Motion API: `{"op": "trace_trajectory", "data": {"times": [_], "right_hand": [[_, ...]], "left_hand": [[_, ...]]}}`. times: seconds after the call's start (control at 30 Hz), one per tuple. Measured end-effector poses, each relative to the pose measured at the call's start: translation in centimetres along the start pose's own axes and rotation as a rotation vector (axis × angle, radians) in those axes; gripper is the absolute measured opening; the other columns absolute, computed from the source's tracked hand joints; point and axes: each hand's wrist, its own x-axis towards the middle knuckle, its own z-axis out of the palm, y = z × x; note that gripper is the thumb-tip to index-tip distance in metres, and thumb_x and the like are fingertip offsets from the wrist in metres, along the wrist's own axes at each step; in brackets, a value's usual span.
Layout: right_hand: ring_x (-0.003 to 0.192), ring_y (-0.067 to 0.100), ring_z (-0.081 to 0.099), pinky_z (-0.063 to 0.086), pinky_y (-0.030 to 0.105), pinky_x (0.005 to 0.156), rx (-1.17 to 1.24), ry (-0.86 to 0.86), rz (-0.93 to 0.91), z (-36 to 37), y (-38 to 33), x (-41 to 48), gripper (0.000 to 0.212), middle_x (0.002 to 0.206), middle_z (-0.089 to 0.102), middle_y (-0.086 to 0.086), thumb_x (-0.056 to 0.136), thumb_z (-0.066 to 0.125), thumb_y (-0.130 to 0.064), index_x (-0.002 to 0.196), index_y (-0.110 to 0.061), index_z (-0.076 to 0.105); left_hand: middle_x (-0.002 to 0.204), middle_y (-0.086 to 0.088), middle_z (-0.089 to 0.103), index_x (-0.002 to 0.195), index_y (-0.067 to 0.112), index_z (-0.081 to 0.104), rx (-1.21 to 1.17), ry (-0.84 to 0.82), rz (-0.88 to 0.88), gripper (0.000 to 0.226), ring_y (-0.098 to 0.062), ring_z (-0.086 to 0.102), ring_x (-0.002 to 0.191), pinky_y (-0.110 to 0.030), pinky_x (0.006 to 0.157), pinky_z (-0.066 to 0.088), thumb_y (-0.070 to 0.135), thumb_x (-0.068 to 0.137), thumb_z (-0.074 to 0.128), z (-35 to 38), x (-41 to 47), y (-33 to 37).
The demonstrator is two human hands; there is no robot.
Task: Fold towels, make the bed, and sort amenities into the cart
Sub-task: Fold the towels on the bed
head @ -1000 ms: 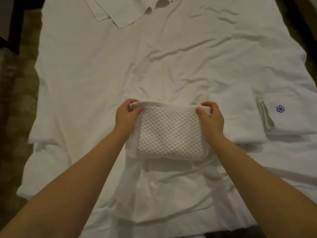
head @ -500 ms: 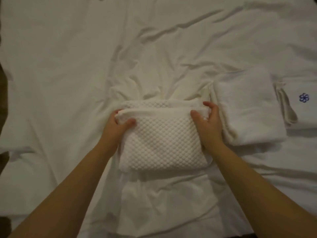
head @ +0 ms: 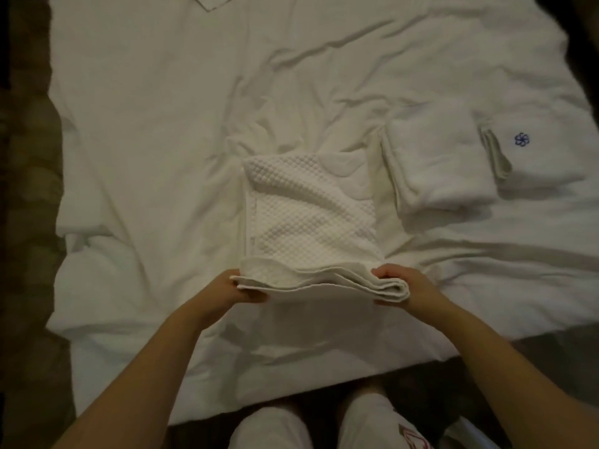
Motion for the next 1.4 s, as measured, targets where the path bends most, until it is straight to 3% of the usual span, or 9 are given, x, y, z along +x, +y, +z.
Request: {"op": "trace_trajectory", "data": {"times": [0.23, 0.37, 0.53, 0.73, 0.87, 1.0, 1.13, 1.3, 1.4], "right_hand": [[0.097, 0.003, 0.057, 0.04, 0.011, 0.084, -0.072, 0.159, -0.139, 3.5, 3.3, -1.7, 0.033, 0.109, 0.063, -0.005, 0.078, 0.075, -0.005, 0.094, -0.031, 0.062], [0.12, 0.029, 0.05, 0.027, 0.017, 0.104, -0.373, 0.126, -0.274, 4.3, 6.7, -3.4, 0.043, 0.129, 0.053, 0.003, 0.074, 0.068, -0.034, 0.116, -0.025, 0.059], [0.142, 0.02, 0.018, 0.019, 0.029, 0.114, -0.633, -0.062, -0.136, 5.4, 8.5, -5.4, 0.074, 0.157, 0.015, -0.004, 0.08, 0.069, -0.028, 0.144, -0.028, 0.033], [0.142, 0.023, 0.016, 0.021, 0.034, 0.114, -0.701, 0.059, -0.146, 7.0, 8.0, -5.4, 0.072, 0.158, 0.014, -0.002, 0.085, 0.06, -0.044, 0.147, -0.03, 0.025], [0.136, 0.024, 0.025, 0.031, 0.037, 0.106, -0.889, 0.224, -0.222, 8.0, 7.6, -5.2, 0.063, 0.152, 0.026, -0.002, 0.086, 0.054, -0.055, 0.14, -0.031, 0.034], [0.122, 0.028, 0.041, 0.04, 0.043, 0.092, -1.0, 0.248, -0.237, 8.8, 8.0, -4.9, 0.068, 0.134, 0.045, 0.002, 0.071, 0.064, -0.062, 0.128, -0.028, 0.05], [0.092, 0.034, 0.062, 0.052, 0.043, 0.065, -1.04, 0.289, -0.267, 9.2, 9.1, -4.2, 0.064, 0.108, 0.064, 0.01, 0.045, 0.086, -0.045, 0.102, -0.021, 0.068], [0.097, 0.038, 0.065, 0.055, 0.047, 0.067, -1.027, 0.328, -0.349, 9.6, 10.5, -4.7, 0.057, 0.115, 0.066, 0.016, 0.051, 0.089, -0.02, 0.105, -0.021, 0.072], [0.104, 0.037, 0.063, 0.055, 0.045, 0.074, -1.015, 0.267, -0.342, 9.3, 11.0, -4.5, 0.051, 0.122, 0.063, 0.015, 0.064, 0.077, -0.04, 0.112, -0.023, 0.069]], "left_hand": [[0.078, 0.011, 0.071, 0.095, 0.012, 0.068, 0.039, 0.108, -0.033, 0.041, -0.005, 0.065, 0.076, -0.01, 0.065, 0.047, 0.007, 0.056, 0.055, 1.8, -2.8, -1.6], [0.092, -0.004, 0.07, 0.089, 0.013, 0.071, -0.053, 0.125, -0.07, 0.054, -0.02, 0.061, 0.092, -0.026, 0.082, 0.045, 0.002, 0.044, 0.043, 3.5, -4.0, -2.8], [0.111, -0.01, 0.06, 0.108, 0.005, 0.063, -0.051, 0.271, -0.087, 0.036, -0.019, 0.052, 0.105, -0.02, 0.085, 0.041, -0.008, 0.083, 0.04, 7.8, -4.6, -4.7], [0.124, -0.011, 0.053, 0.128, 0.009, 0.053, 0.217, 0.73, -0.145, 0.038, -0.024, 0.054, 0.101, -0.028, 0.085, 0.041, 0.011, 0.09, 0.051, 9.7, -3.7, -6.2], [0.136, -0.015, 0.047, 0.134, 0.005, 0.047, 0.4, 0.758, -0.191, 0.044, -0.029, 0.049, 0.121, -0.032, 0.099, 0.037, 0.021, 0.093, 0.053, 10.1, -3.0, -6.6], [0.125, -0.015, 0.057, 0.124, 0.003, 0.053, 0.381, 0.777, -0.24, 0.039, -0.03, 0.055, 0.113, -0.031, 0.088, 0.041, 0.03, 0.096, 0.05, 10.1, -2.7, -7.4], [0.109, -0.015, 0.063, 0.106, 0.005, 0.06, 0.212, 0.923, -0.174, 0.022, -0.029, 0.057, 0.099, -0.03, 0.078, 0.039, 0.021, 0.095, 0.05, 10.0, -2.5, -8.4], [0.089, -0.018, 0.057, 0.085, -0.001, 0.057, 0.104, 0.997, -0.111, 0.016, -0.027, 0.053, 0.081, -0.032, 0.069, 0.04, 0.011, 0.093, 0.051, 11.8, -4.3, -11.9], [0.098, -0.017, 0.058, 0.096, 0.003, 0.054, 0.044, 0.959, -0.173, 0.014, -0.028, 0.054, 0.088, -0.034, 0.076, 0.042, 0.016, 0.095, 0.049, 11.5, -3.8, -11.5]]}}
